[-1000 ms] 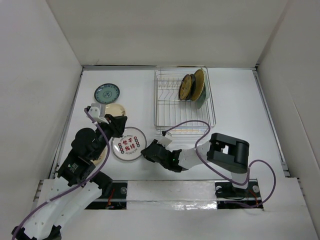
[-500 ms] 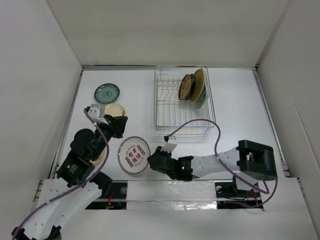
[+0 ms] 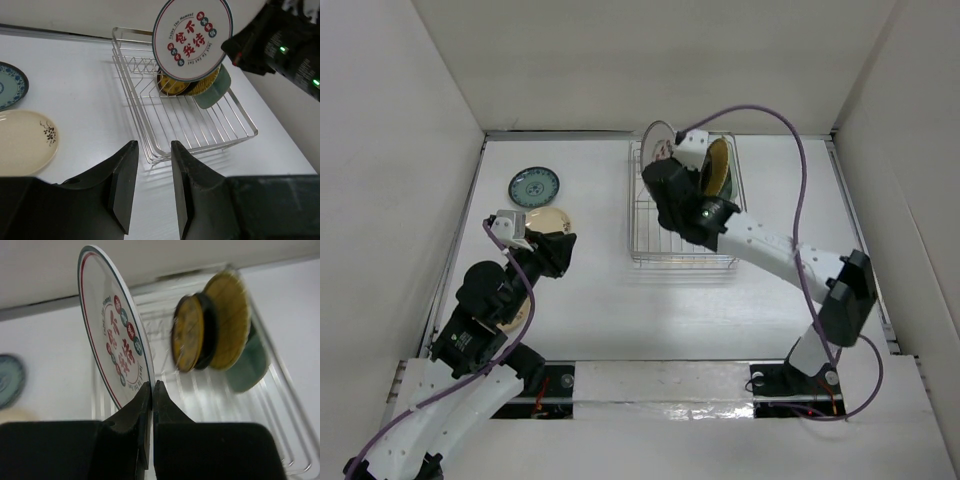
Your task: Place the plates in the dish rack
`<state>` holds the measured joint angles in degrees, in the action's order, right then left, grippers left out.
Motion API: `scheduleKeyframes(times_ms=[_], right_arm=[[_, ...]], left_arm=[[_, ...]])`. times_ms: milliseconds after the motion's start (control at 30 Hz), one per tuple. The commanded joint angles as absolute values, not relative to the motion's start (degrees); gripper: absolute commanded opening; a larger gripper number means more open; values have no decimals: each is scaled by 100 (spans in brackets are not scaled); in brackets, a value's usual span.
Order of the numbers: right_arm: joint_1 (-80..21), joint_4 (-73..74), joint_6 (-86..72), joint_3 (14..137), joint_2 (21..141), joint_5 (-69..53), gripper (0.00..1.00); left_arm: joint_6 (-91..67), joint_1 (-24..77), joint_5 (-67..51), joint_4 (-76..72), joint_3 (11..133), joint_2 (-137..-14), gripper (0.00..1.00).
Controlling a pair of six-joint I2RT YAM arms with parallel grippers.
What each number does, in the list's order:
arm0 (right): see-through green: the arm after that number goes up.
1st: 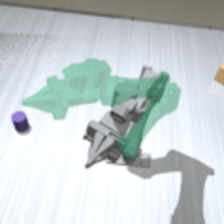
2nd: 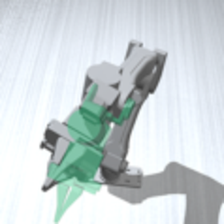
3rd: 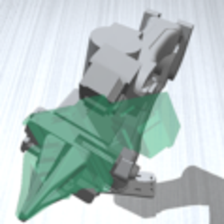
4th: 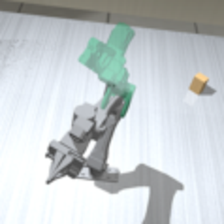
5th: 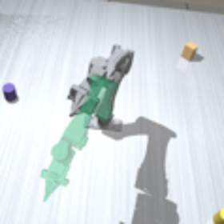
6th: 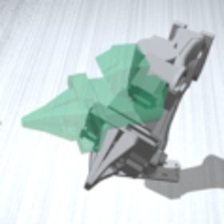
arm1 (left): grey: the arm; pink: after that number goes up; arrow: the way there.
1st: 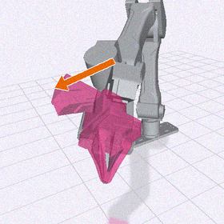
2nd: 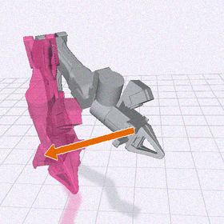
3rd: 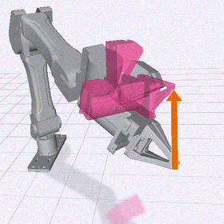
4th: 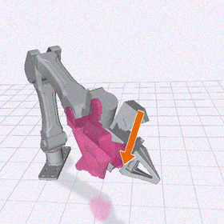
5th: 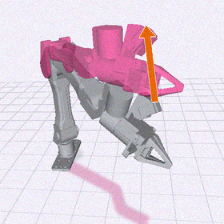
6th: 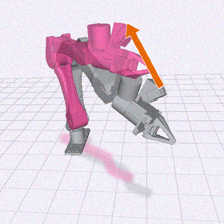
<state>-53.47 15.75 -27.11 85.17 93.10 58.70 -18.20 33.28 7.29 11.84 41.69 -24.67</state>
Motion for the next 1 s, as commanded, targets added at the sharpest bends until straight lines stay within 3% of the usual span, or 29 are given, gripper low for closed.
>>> scheduleKeyframes(times_ms=[0, 300, 833, 933, 967], right_arm=[[-4758, 2187, -1345, 9428, 10035, 6662, 0], [-4157, 3023, -1152, 11056, 11170, 6513, 0], [-4043, 3199, -1652, 11364, 12314, 5660, 0], [-4043, 3164, -1731, 11347, 12147, 5555, 11], [-4043, 3094, -1714, 11329, 12059, 5520, 24]], left_arm=[[-1793, 3313, 607, 923, 4175, -2443, 30], [-1784, 3313, 431, 879, 4175, -2452, 30], [-1767, 3313, 624, 897, 4184, -2549, 31], [-1758, 3313, 712, 888, 4184, -2558, 31], [-1767, 3313, 712, 888, 4184, -2558, 31]])
